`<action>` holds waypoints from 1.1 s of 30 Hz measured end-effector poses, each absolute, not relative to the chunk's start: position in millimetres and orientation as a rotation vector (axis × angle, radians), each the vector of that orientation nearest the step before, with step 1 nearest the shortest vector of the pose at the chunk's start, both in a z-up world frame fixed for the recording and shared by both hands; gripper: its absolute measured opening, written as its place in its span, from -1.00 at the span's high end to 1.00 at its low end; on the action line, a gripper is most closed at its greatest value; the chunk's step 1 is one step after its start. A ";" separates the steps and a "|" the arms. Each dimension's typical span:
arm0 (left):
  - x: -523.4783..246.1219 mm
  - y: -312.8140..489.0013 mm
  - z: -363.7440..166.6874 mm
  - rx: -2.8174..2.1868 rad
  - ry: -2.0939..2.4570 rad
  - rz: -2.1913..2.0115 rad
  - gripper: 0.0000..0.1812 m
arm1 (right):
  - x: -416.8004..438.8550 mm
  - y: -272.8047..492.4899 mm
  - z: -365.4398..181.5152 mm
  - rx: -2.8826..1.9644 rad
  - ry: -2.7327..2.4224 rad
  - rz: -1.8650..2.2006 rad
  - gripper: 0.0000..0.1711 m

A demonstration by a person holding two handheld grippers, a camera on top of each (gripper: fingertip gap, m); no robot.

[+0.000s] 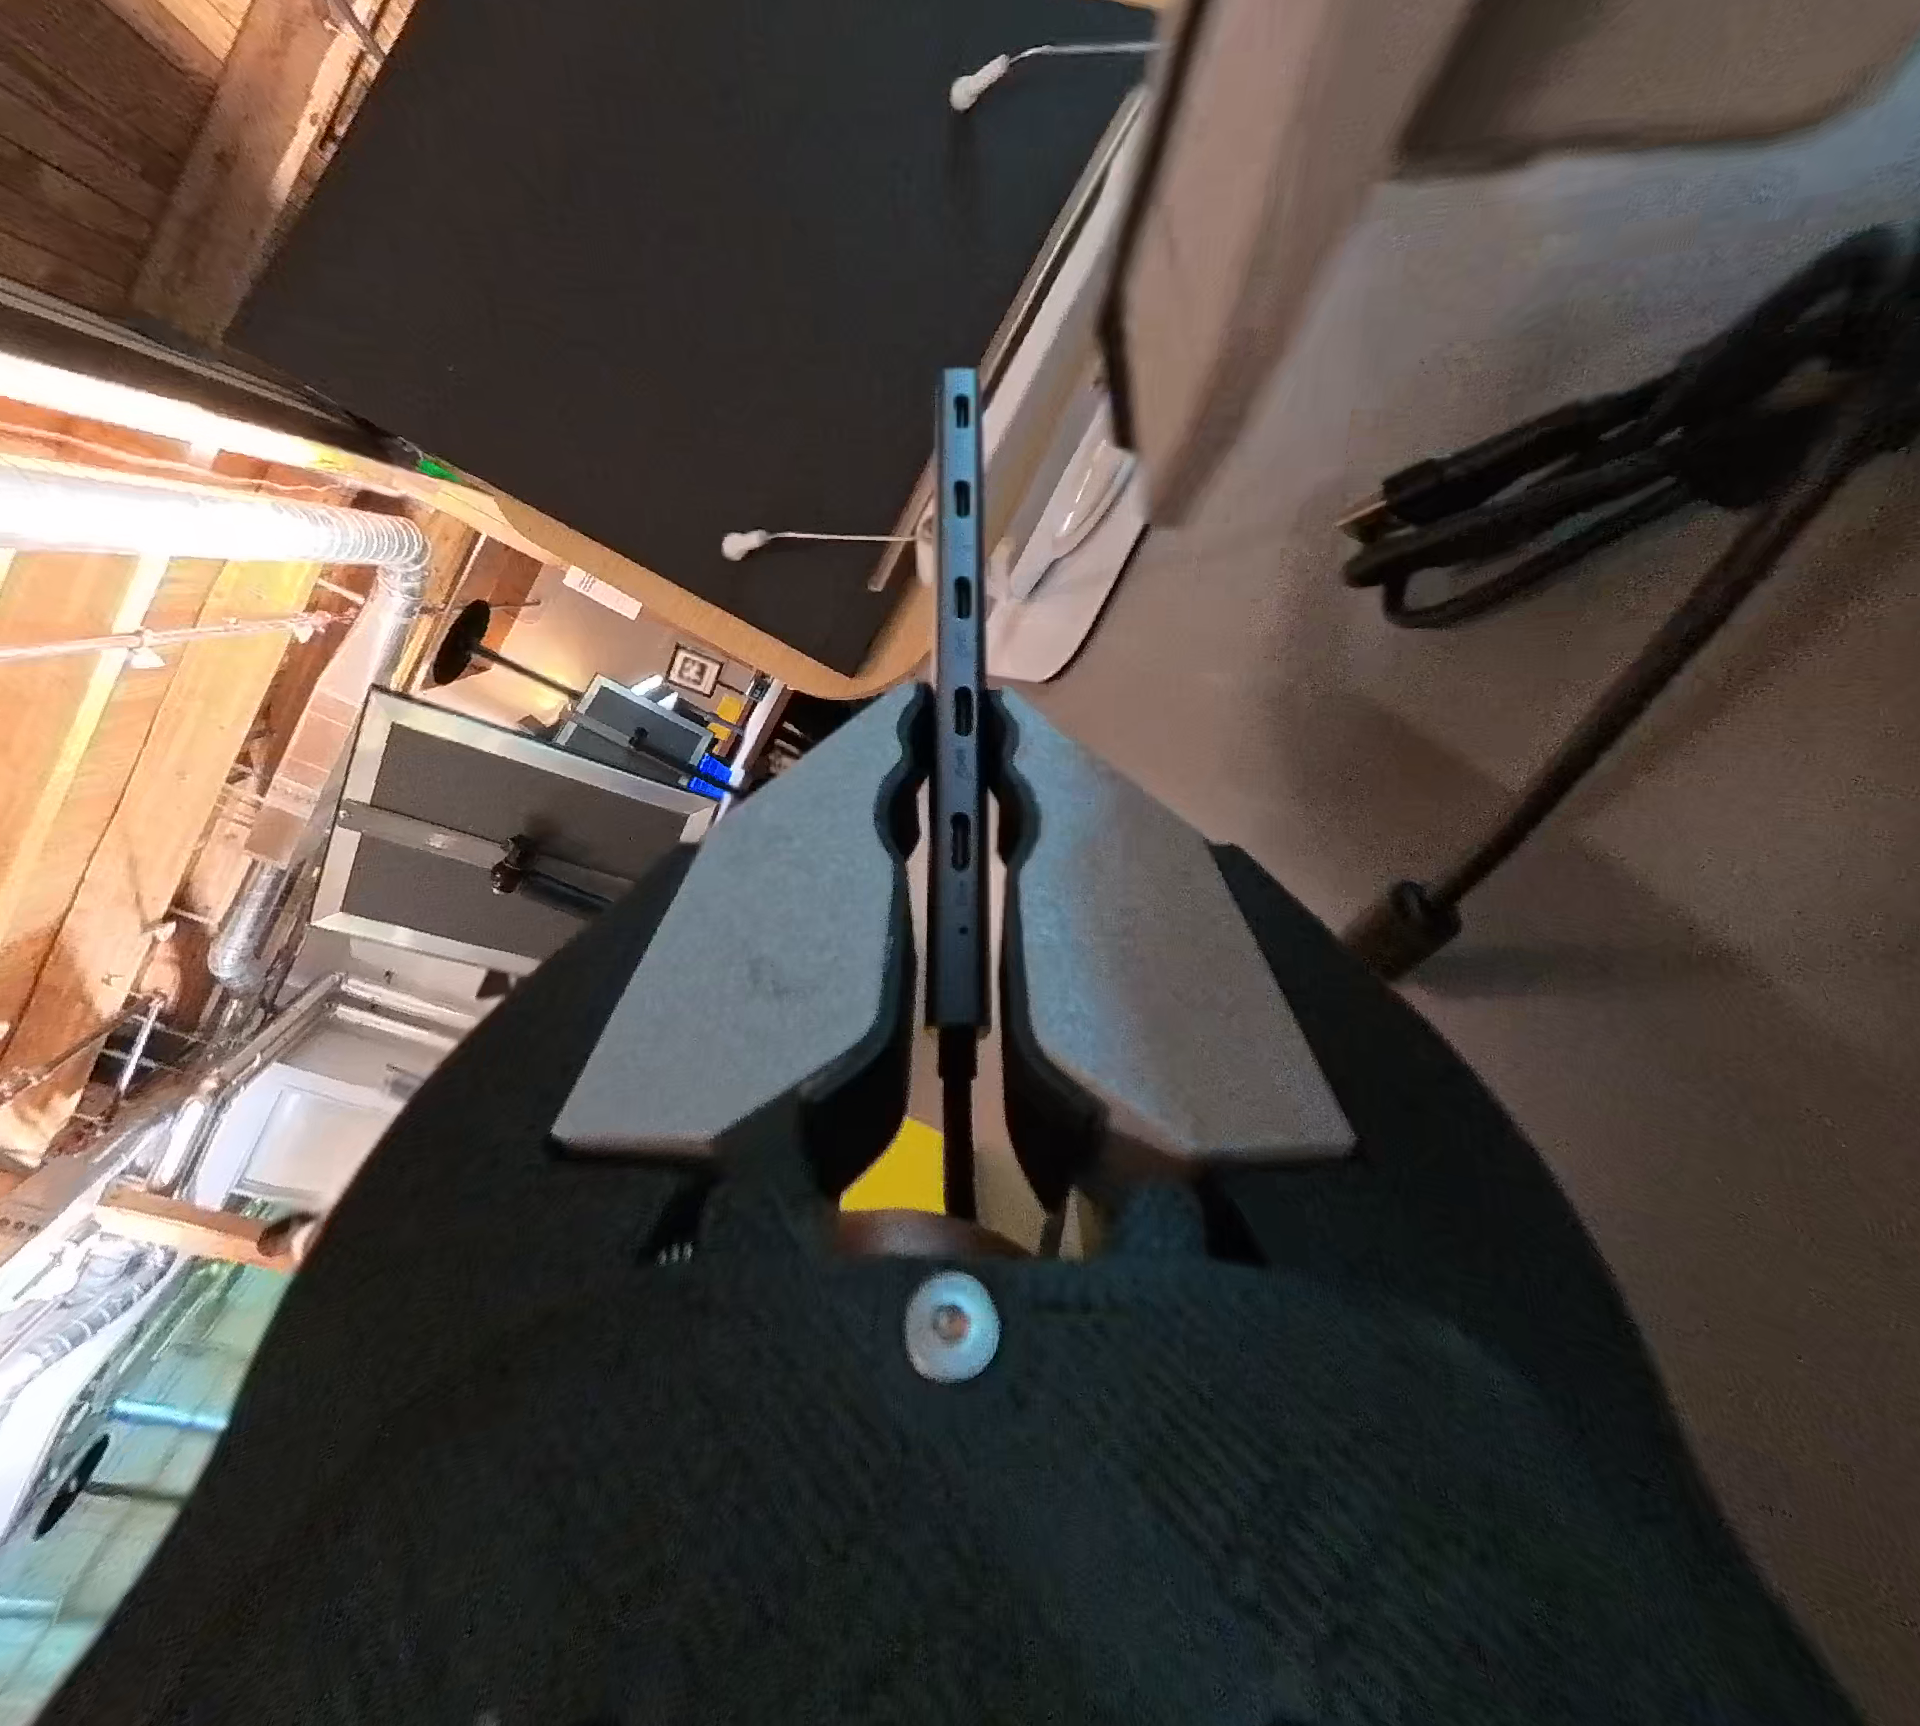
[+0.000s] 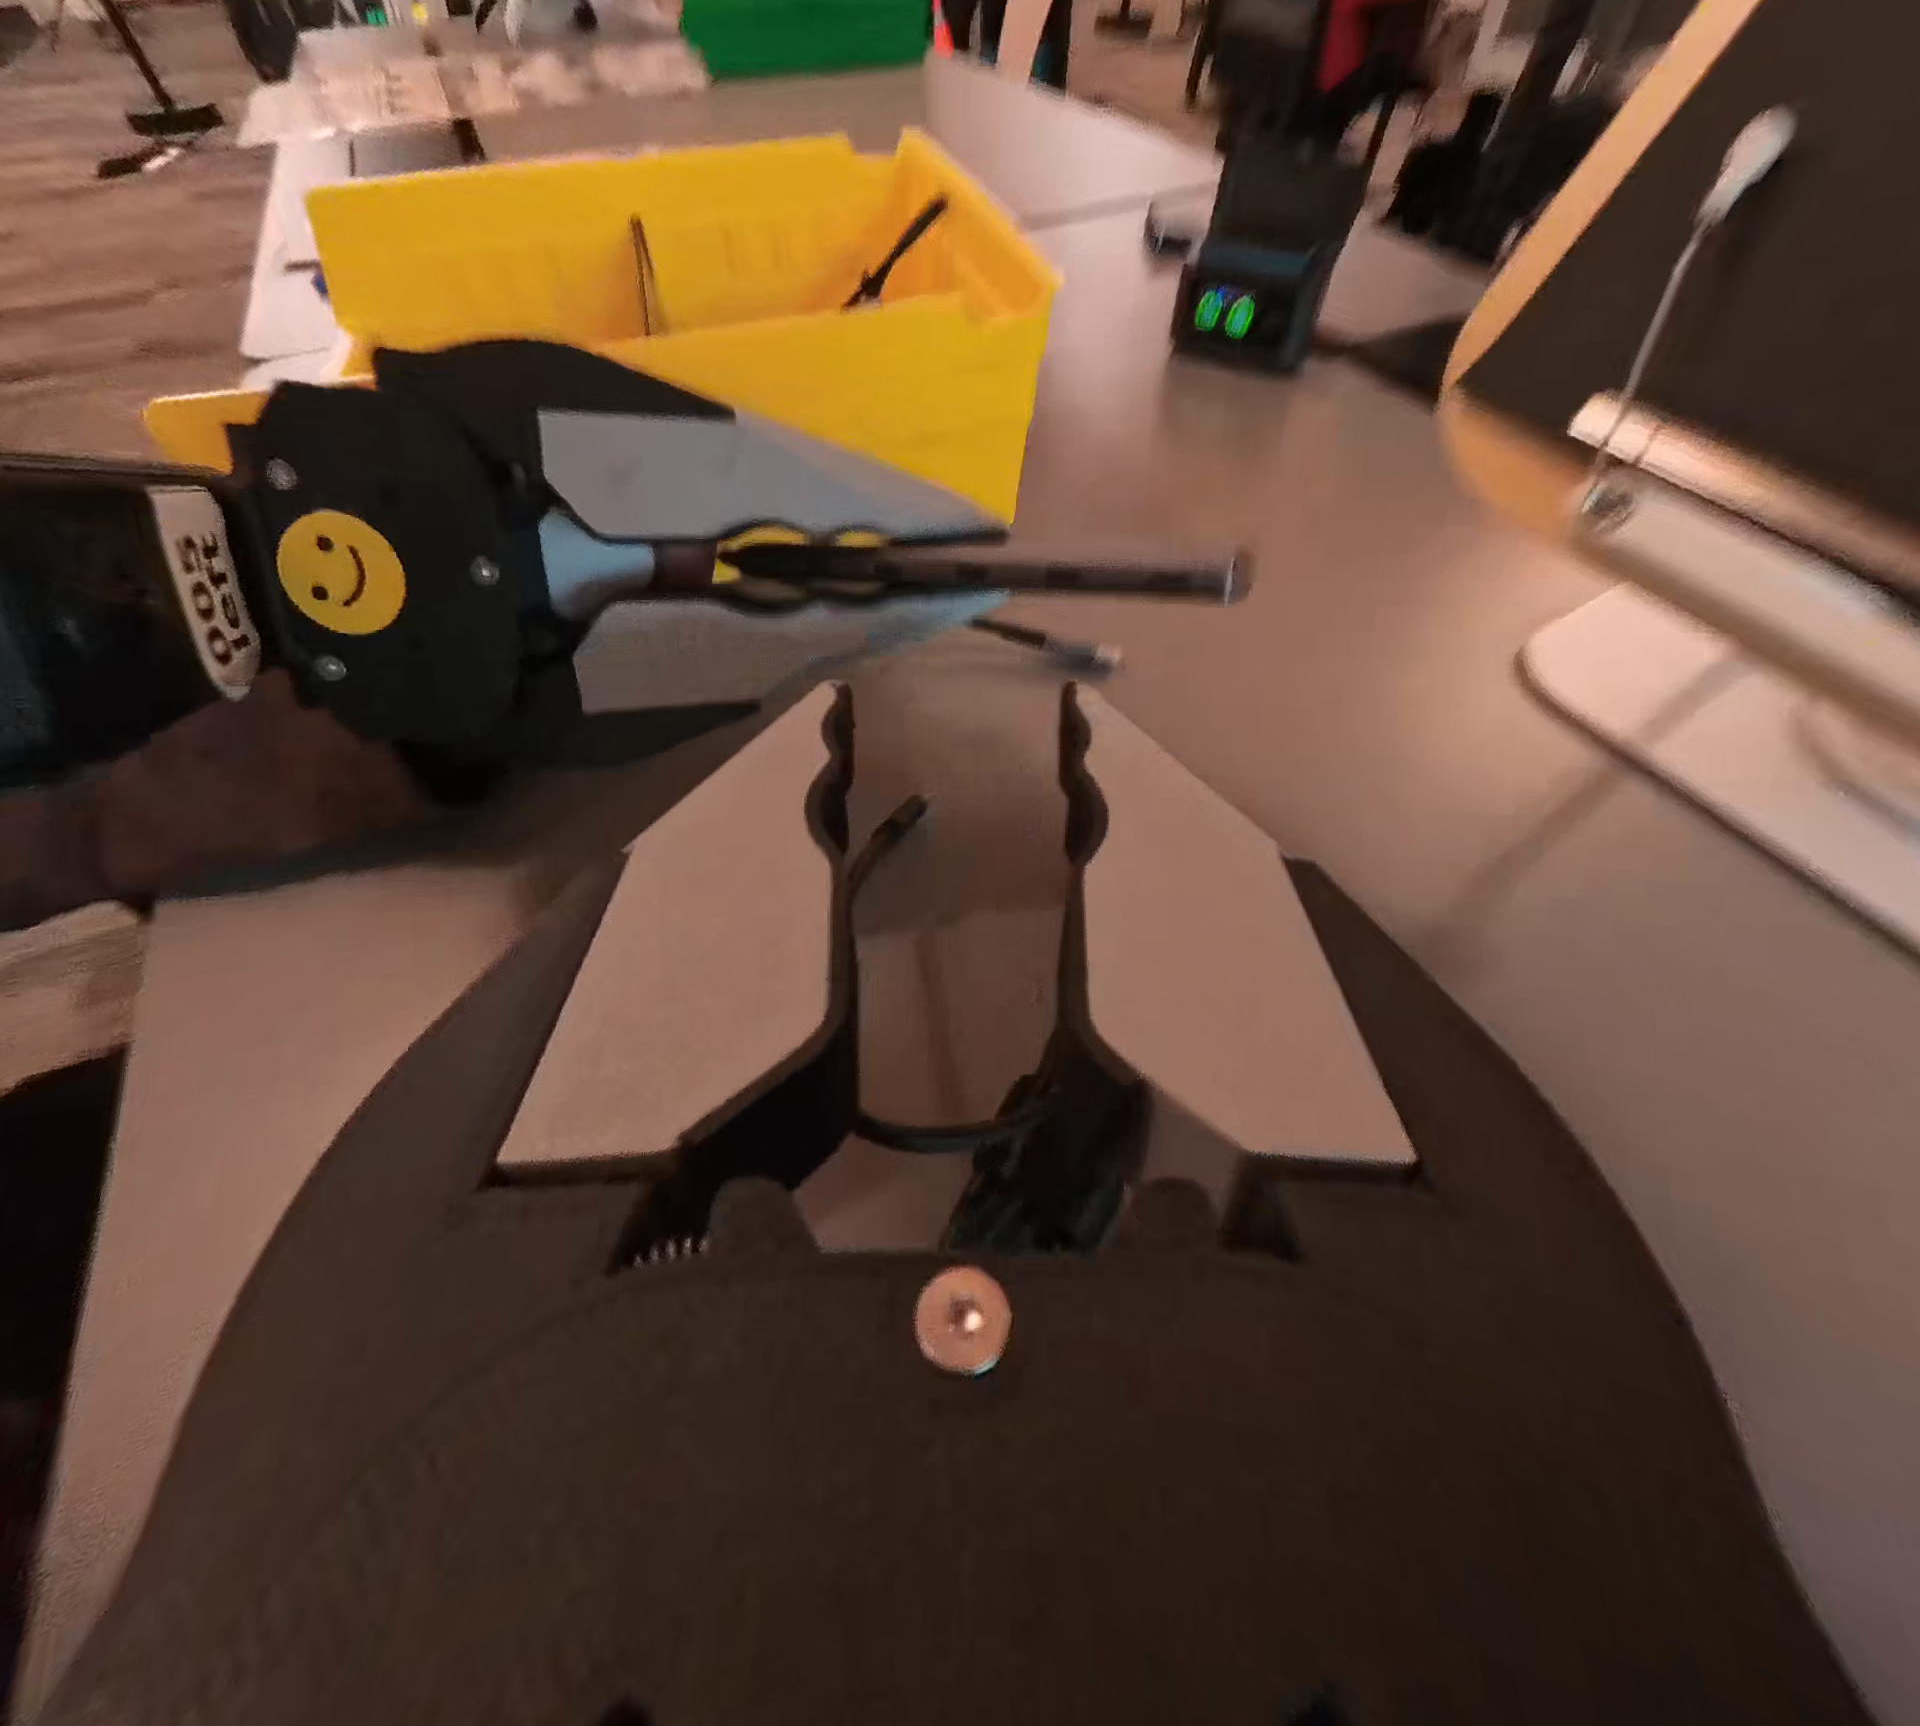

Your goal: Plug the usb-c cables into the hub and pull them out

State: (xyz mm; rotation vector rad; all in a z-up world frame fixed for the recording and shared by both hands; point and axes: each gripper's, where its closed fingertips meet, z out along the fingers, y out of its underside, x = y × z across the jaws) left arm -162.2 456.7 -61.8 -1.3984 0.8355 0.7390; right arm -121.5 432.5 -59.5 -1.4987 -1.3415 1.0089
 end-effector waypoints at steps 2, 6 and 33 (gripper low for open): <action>-152.4 454.6 -64.7 -1.374 0.888 0.723 0.92 | -116.7 433.3 -44.5 -1.387 -1.317 0.929 0.54; -133.5 449.8 -75.9 -1.331 1.017 0.705 0.92 | -115.9 438.6 -55.7 -1.286 -1.409 0.540 0.40; -120.5 415.4 -51.0 -1.311 0.910 0.114 0.57 | -87.2 439.6 -75.4 -1.004 -1.628 0.290 0.93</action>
